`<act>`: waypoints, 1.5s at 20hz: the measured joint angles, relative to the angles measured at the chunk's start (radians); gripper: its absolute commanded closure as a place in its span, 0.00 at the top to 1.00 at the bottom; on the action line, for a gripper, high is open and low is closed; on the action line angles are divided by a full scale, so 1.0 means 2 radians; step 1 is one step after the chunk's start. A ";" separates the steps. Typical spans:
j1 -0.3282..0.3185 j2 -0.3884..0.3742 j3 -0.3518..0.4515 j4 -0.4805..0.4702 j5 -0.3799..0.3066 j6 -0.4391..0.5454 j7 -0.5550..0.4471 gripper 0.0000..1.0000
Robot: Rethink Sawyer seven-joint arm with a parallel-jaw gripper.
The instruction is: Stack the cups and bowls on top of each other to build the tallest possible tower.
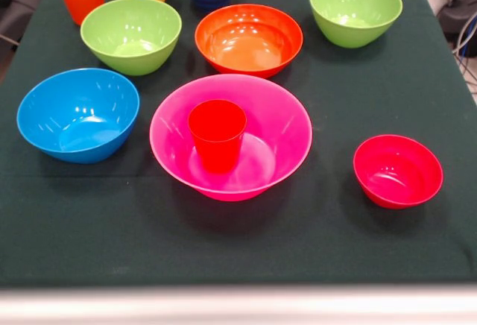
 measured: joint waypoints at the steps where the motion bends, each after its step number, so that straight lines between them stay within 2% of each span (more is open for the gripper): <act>1: -0.001 0.004 -0.001 0.000 -0.002 -0.002 0.000 1.00; 11: -0.017 0.060 -0.010 -0.001 -0.027 -0.025 0.000 1.00; 24: -0.014 0.075 -0.016 -0.001 -0.032 -0.025 0.000 1.00; 25: -0.013 0.073 -0.016 -0.001 -0.032 -0.025 0.000 0.00; 30: -0.012 0.071 -0.016 -0.001 -0.032 -0.025 0.000 0.00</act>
